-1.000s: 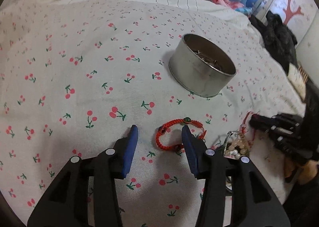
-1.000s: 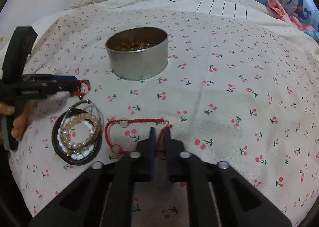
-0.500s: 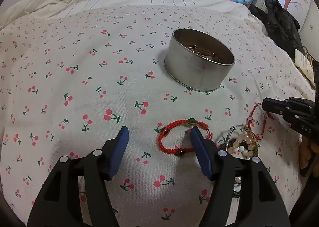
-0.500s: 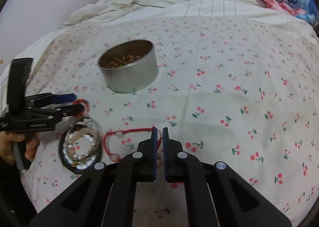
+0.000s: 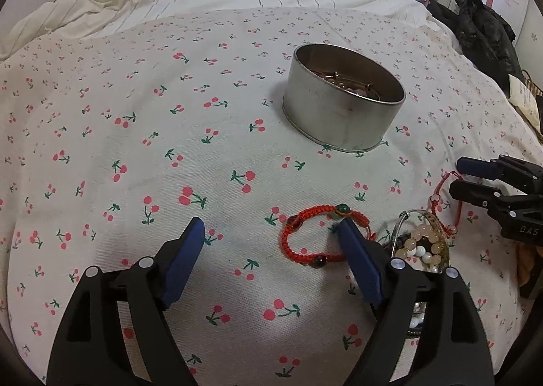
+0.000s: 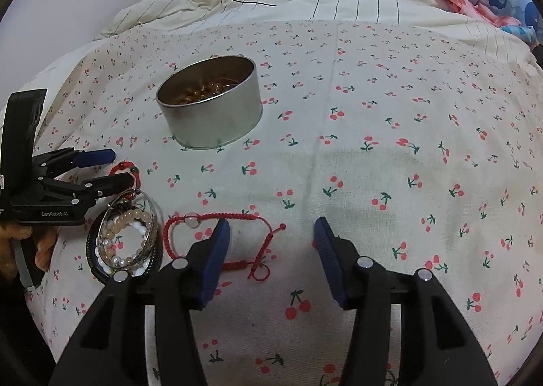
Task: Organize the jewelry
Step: 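Pinch and release the red string bracelet on the sheet with the right tool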
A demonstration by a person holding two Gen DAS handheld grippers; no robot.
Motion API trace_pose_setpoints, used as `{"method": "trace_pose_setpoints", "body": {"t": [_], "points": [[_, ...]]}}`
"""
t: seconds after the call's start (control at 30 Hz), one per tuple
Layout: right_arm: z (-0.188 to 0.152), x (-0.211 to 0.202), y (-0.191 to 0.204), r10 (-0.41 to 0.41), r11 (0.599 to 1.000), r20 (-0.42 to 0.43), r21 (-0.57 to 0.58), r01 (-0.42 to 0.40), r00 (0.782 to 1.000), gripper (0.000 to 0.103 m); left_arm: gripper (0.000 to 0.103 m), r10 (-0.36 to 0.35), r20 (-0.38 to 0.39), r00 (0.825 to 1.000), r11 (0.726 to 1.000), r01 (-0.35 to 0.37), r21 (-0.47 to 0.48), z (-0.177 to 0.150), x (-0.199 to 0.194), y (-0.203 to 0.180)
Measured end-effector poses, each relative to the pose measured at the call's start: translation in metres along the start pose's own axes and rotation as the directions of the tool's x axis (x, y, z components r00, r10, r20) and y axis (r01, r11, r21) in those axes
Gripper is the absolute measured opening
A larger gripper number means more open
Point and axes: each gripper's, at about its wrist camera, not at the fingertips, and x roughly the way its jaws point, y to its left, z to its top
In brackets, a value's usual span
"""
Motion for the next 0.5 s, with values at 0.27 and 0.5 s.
{"method": "trace_pose_setpoints", "body": {"t": [0.27, 0.5], "points": [[-0.0008, 0.0003, 0.0000, -0.007, 1.000, -0.005, -0.011, 0.007, 1.000, 0.020, 0.078, 0.016, 0.001, 1.000, 1.000, -0.016, 0.013, -0.0007, 0.0003, -0.0029], [0.0007, -0.0054, -0.0006, 0.008, 1.000, 0.012, -0.007, -0.008, 1.000, 0.005, 0.061, -0.012, 0.011, 1.000, 1.000, 0.012, 0.023, -0.0009, -0.0026, -0.0025]]}}
